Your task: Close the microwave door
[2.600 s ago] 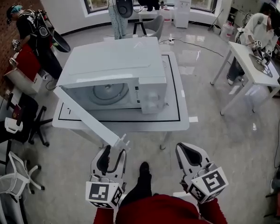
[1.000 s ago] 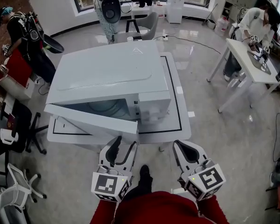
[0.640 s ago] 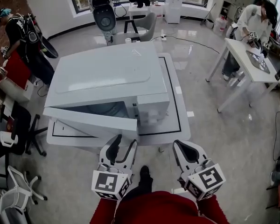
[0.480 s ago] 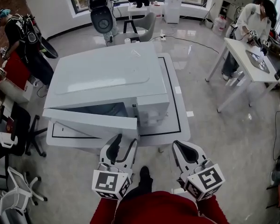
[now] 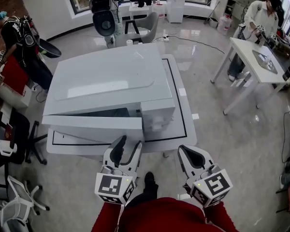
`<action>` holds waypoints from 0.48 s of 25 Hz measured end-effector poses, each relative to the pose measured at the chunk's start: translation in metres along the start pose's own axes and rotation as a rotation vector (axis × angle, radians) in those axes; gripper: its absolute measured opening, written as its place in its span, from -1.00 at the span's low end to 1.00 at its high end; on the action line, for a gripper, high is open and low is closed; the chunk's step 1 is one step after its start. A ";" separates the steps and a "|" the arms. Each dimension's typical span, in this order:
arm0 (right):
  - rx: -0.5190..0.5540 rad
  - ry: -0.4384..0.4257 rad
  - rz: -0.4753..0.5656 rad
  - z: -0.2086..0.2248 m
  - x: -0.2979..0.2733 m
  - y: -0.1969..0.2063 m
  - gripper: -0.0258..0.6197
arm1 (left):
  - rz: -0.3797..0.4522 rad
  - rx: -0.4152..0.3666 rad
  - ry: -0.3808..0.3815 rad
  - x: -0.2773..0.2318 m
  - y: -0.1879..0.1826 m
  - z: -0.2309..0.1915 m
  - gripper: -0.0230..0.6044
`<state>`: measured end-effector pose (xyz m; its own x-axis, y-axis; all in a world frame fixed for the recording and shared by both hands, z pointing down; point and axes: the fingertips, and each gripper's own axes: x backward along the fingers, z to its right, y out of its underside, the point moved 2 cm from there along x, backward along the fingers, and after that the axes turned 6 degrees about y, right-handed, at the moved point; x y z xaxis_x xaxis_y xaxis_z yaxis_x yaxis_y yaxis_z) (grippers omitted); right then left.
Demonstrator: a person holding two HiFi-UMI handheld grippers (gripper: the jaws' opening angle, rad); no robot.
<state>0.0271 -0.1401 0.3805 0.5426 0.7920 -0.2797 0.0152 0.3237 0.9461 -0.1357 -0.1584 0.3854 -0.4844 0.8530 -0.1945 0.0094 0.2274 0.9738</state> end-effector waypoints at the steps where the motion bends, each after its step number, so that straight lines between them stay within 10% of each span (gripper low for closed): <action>1: 0.007 0.000 -0.003 0.000 0.000 0.002 -0.88 | 0.001 0.000 0.001 -0.001 0.000 -0.001 -0.26; 12: -0.025 0.012 0.005 -0.002 -0.006 -0.004 -0.88 | 0.005 -0.007 0.011 -0.012 -0.005 -0.006 -0.26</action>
<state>0.0222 -0.1450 0.3779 0.5325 0.7996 -0.2775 -0.0083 0.3328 0.9430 -0.1354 -0.1728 0.3836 -0.4941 0.8488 -0.1880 0.0056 0.2194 0.9756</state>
